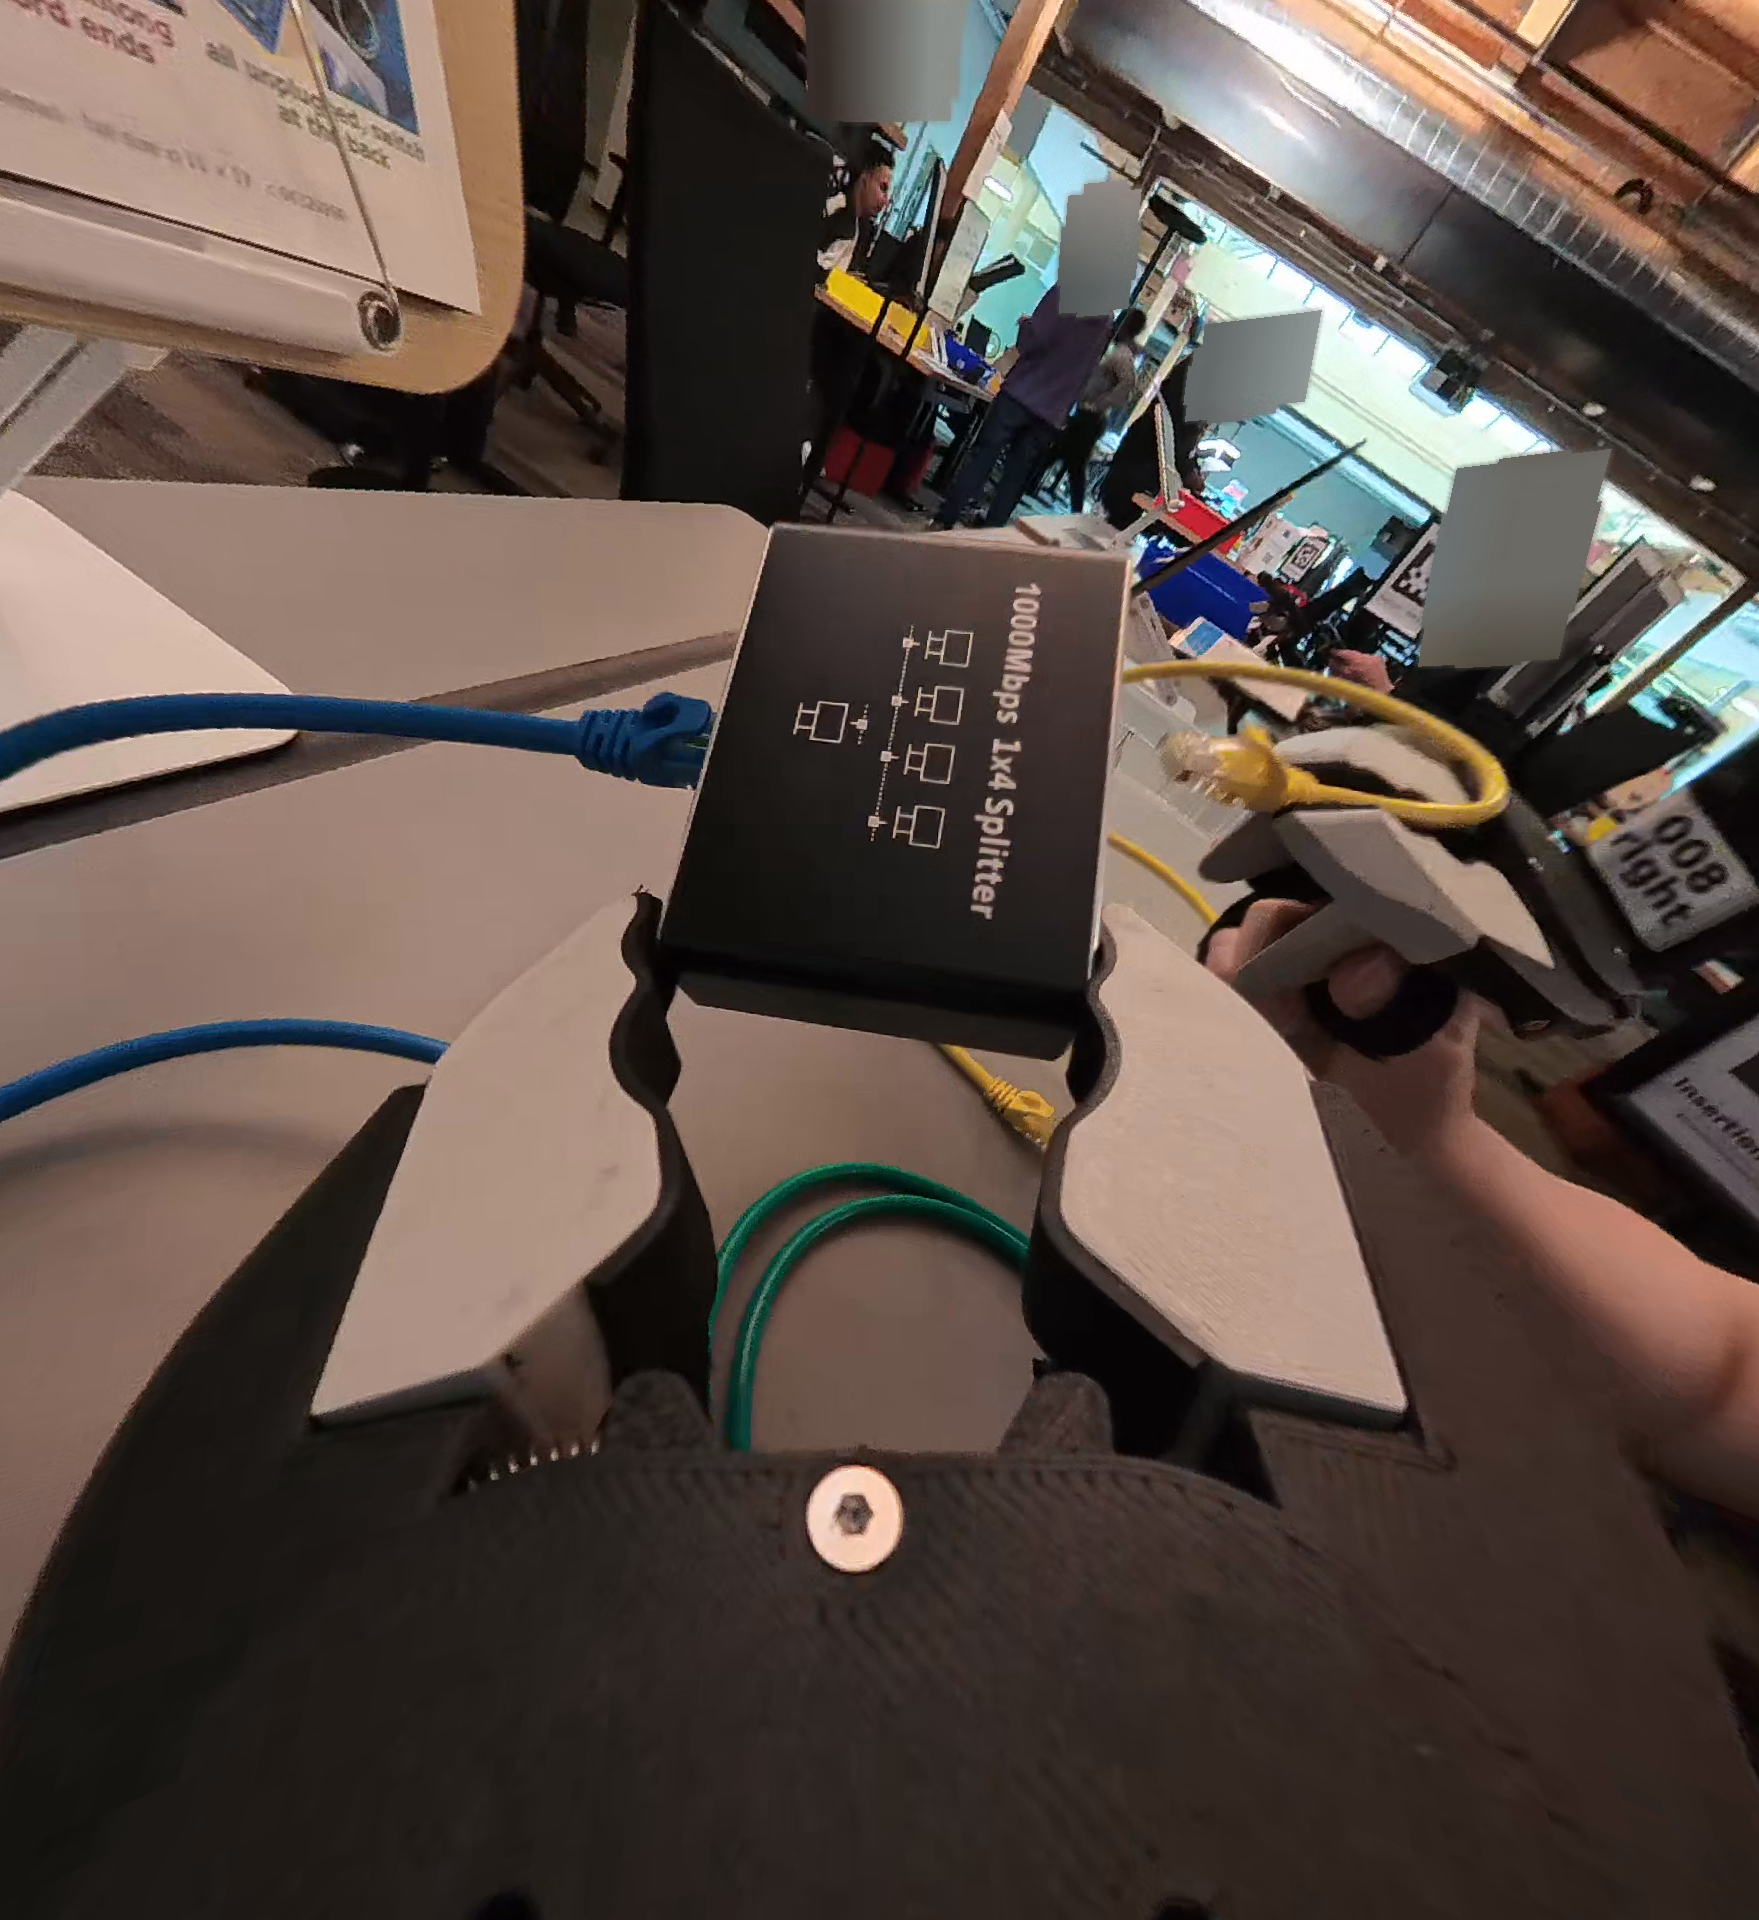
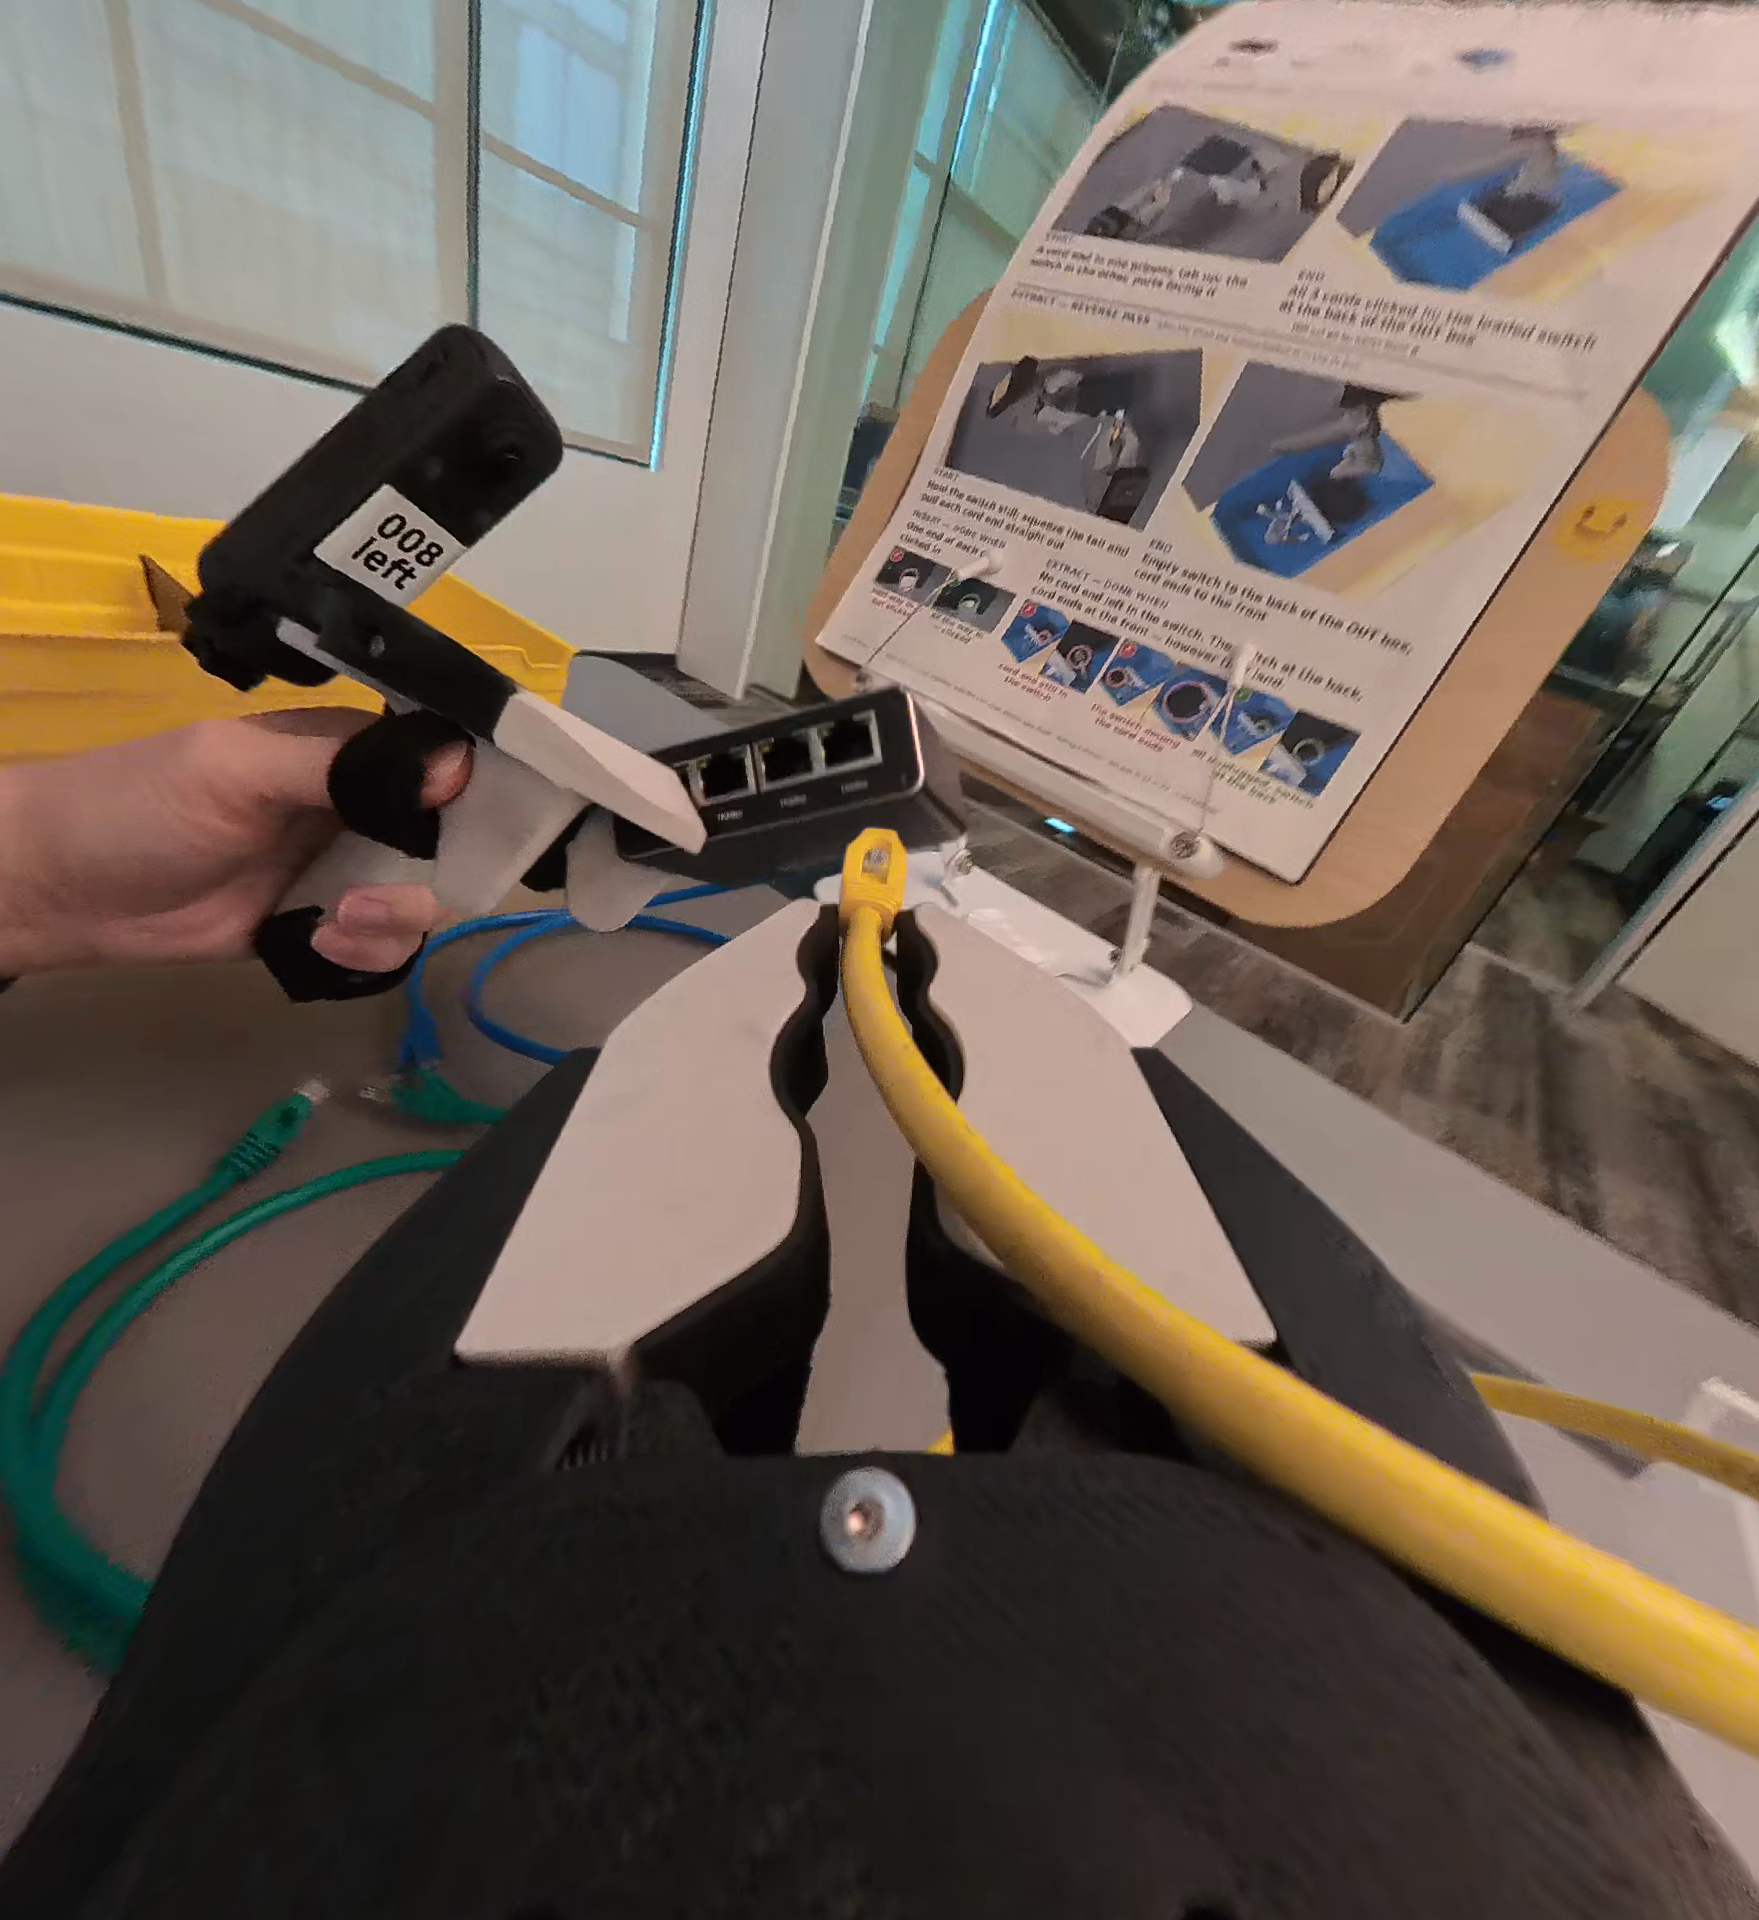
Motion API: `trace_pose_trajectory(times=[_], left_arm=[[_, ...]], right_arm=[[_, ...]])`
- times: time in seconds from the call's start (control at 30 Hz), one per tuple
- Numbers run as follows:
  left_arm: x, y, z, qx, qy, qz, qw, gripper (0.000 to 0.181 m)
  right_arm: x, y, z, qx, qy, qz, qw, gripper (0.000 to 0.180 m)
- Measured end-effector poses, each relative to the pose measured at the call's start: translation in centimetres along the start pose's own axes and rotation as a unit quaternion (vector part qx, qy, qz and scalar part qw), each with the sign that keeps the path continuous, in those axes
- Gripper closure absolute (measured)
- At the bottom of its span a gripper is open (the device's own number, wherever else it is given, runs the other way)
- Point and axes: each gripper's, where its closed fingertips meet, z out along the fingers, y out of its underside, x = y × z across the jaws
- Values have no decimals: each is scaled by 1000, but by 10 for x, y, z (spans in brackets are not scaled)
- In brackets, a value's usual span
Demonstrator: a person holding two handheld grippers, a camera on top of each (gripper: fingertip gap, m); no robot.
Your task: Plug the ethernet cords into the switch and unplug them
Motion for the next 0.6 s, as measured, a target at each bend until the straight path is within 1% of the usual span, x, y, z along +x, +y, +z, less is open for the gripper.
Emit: trace_pose_trajectory(times=[0.13, 0.33, 0.6], left_arm=[[1, 6, 6, -4, -19, 30, 999, 106], [12, 7, 12, 2, -27, 67, 997, 106], [24, 9, 18, 2, -30, 97, 995, 107]], right_arm=[[-2, -8, -4, 4, 24, -77, 997, 168], [-8, -8, -2, -9, 45, -141, 989, 168], [-5, -9, -3, -14, 66, -169, 983, 168]])
